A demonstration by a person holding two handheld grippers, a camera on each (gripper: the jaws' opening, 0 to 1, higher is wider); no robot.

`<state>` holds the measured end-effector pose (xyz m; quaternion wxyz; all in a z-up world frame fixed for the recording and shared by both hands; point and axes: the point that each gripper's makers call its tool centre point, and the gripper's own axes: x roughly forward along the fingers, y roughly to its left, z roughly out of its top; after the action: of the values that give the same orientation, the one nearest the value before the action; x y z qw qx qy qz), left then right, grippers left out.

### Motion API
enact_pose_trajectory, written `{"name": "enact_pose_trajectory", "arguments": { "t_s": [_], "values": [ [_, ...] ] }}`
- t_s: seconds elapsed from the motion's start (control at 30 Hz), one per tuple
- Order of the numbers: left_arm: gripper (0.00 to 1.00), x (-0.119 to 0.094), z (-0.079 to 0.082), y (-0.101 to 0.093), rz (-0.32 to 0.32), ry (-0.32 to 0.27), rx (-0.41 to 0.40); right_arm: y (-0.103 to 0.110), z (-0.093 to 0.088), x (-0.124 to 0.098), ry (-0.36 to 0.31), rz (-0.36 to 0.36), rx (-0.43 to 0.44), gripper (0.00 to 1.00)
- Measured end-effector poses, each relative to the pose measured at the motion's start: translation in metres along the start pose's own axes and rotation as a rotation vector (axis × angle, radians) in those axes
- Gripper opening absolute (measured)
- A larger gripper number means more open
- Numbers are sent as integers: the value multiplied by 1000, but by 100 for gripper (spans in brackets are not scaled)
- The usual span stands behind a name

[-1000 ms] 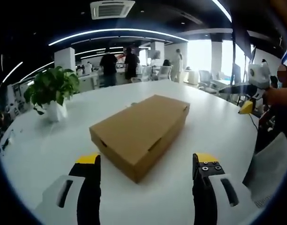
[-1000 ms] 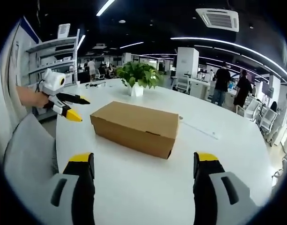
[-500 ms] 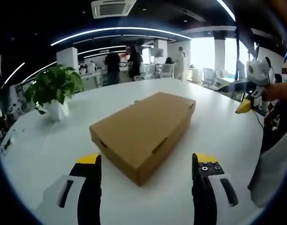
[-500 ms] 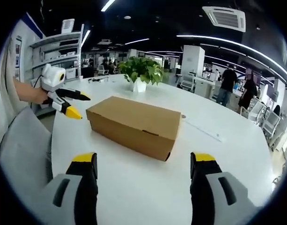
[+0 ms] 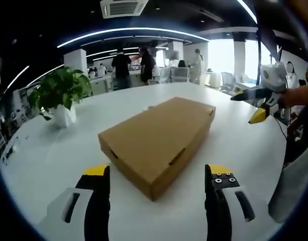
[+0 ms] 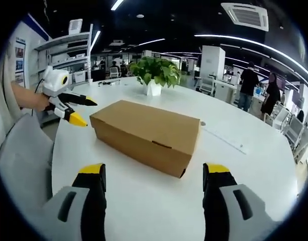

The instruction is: Operate the shoe box by opening the lid, removing the specified soft item, and placing it in the target area until the item is outside and the box remains undamaged.

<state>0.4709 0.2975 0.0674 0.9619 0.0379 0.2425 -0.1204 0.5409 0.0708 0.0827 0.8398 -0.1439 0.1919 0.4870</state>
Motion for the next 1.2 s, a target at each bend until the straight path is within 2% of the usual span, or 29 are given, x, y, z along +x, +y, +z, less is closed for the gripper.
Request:
{"name": "enact_pose_trajectory", "arguments": {
  "t_s": [0.23,0.8,1.2],
  "values": [
    [78,6,-2,1,14,6,-7,-5,0,14,31,29,-32,74],
    [76,20,-2,9,29,4,-10,-36,11,41,37,26,-66,71],
    [74,34,-3,8,33,16,-1,-40,4,64,84,60,-66,69]
  ]
}}
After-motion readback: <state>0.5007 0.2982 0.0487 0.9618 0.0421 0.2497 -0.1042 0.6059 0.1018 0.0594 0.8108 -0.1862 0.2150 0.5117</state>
